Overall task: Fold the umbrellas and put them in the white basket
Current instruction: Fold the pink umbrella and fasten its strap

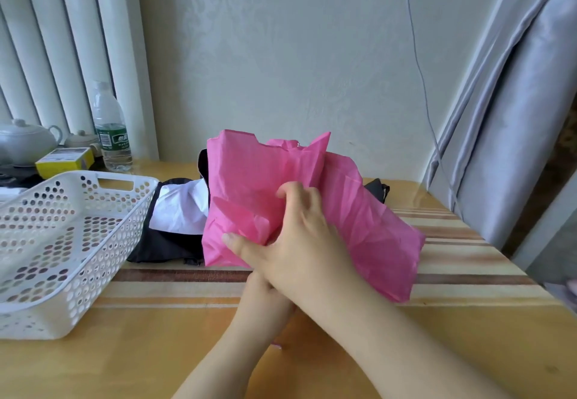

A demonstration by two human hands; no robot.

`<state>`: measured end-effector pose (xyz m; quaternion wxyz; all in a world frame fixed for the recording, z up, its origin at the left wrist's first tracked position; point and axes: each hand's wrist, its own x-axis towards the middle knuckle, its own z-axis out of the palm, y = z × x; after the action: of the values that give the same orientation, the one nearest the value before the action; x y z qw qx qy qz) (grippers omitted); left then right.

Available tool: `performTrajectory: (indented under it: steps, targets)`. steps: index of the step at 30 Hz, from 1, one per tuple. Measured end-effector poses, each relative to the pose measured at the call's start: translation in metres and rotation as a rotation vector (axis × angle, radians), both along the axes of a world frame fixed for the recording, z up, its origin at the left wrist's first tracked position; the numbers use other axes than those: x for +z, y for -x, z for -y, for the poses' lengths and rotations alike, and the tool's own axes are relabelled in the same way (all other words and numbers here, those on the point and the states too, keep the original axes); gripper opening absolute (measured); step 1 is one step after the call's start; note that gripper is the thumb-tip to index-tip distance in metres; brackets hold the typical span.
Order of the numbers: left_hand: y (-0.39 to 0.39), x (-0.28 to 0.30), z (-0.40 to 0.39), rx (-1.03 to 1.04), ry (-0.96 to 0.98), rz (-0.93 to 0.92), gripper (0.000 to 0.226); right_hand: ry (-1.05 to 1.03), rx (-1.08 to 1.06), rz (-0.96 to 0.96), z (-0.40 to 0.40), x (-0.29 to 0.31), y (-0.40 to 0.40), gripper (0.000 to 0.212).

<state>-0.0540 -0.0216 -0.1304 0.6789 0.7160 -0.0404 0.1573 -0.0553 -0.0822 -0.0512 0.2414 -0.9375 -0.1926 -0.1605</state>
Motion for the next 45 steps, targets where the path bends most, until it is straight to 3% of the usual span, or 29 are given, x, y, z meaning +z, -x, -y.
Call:
performTrajectory:
  steps: [2,5,7,10,15,19,22,26,28,30,31,33,35,37,38,41,43,45]
  targets:
    - [-0.004,-0.007,-0.001,0.028,0.067,-0.035,0.02,0.075,-0.044,0.032,-0.008,-0.004,-0.009,0.05]
    - [0.001,-0.012,-0.005,-0.001,0.037,-0.082,0.038,-0.195,-0.084,0.017,0.002,-0.008,-0.039,0.013]
    - [0.001,-0.012,-0.007,-0.011,0.057,-0.088,0.044,-0.566,-0.157,-0.15,0.019,-0.01,-0.055,0.016]
    - [0.004,-0.01,-0.005,-0.032,0.037,-0.08,0.031,-1.109,-0.169,-0.421,0.041,-0.015,-0.057,0.022]
    - [0.007,-0.004,-0.006,-0.048,0.11,-0.13,0.024,-0.988,-0.146,-0.259,0.06,-0.029,-0.044,0.019]
    - [0.008,-0.004,-0.006,-0.049,0.139,-0.101,0.026,-1.275,-0.09,-0.297,0.062,-0.023,-0.039,0.017]
    - [0.007,-0.006,-0.007,-0.09,0.2,-0.098,0.028,-1.518,-0.132,-0.452,0.062,-0.023,-0.037,0.023]
    - [0.0,-0.006,-0.011,-0.146,0.397,-0.045,0.038,-1.683,-0.2,-0.571,0.074,-0.027,-0.035,0.034]
    - [-0.001,-0.007,-0.014,-0.146,0.432,-0.033,0.043,-1.687,-0.176,-0.574,0.078,-0.03,-0.035,0.029]
    - [-0.002,-0.009,-0.014,-0.142,0.41,-0.024,0.047,-1.481,-0.173,-0.48,0.082,-0.033,-0.034,0.026]
    - [-0.002,-0.01,-0.013,-0.144,0.385,-0.014,0.049,-1.285,-0.201,-0.393,0.085,-0.034,-0.033,0.033]
    - [-0.001,-0.009,-0.012,-0.136,0.322,-0.015,0.049,-0.893,-0.198,-0.196,0.089,-0.034,-0.026,0.072]
    - [-0.001,-0.01,-0.01,-0.135,0.29,-0.016,0.049,-0.645,-0.118,-0.035,0.086,-0.027,-0.019,0.104]
    - [-0.001,-0.011,-0.009,-0.155,0.3,-0.013,0.048,-0.418,-0.143,0.065,0.081,-0.021,-0.018,0.106]
    - [-0.002,-0.012,-0.009,-0.158,0.306,-0.01,0.051,-0.361,-0.18,0.082,0.08,-0.017,-0.02,0.096]
    - [-0.001,-0.013,-0.01,-0.143,0.319,-0.034,0.068,-0.411,-0.233,0.098,0.09,-0.01,-0.031,0.054]
    - [-0.002,-0.009,-0.012,-0.147,0.382,-0.037,0.072,-0.501,-0.166,0.07,0.098,-0.01,-0.027,0.056]
    - [-0.004,-0.008,-0.012,-0.176,0.481,-0.047,0.075,-0.86,-0.057,-0.105,0.1,-0.011,-0.021,0.067]
